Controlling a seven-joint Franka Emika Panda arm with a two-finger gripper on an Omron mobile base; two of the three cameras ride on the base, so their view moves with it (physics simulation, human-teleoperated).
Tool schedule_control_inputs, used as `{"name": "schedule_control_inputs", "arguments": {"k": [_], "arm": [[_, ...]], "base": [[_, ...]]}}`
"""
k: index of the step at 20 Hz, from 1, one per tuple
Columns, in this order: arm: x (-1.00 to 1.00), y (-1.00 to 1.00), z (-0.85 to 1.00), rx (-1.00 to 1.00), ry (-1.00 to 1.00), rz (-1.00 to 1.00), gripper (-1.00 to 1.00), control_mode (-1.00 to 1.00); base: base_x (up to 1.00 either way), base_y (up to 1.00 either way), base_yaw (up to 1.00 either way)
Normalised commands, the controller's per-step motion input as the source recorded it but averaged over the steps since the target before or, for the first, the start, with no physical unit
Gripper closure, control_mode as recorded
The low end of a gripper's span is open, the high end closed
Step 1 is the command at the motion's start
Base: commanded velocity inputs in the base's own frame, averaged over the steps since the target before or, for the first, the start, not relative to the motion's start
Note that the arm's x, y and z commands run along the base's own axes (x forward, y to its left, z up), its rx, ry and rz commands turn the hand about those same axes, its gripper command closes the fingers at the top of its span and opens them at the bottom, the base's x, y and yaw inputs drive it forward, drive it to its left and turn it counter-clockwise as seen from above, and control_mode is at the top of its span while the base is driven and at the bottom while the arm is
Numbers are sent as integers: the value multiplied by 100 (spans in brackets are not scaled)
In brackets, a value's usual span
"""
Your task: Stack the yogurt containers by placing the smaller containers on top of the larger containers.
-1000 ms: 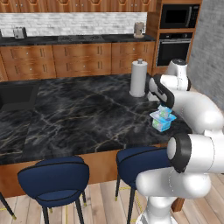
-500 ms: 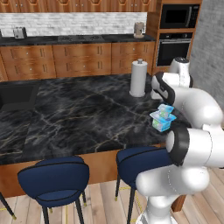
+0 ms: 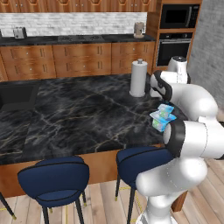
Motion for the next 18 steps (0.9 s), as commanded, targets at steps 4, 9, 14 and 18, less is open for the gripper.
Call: {"name": "schedule_control_inputs", "arguments": {"k": [4, 9, 14, 18], "arm": [[5, -23, 0, 0, 0, 0, 100, -100], [0, -37, 0, 0, 0, -1, 100, -100], [0, -9, -8, 0, 0, -2, 100, -100], [8, 0, -17, 0, 0, -2, 100, -100]], "base": [[0, 0, 0], [0, 0, 0], [0, 0, 0], [0, 0, 0]]}}
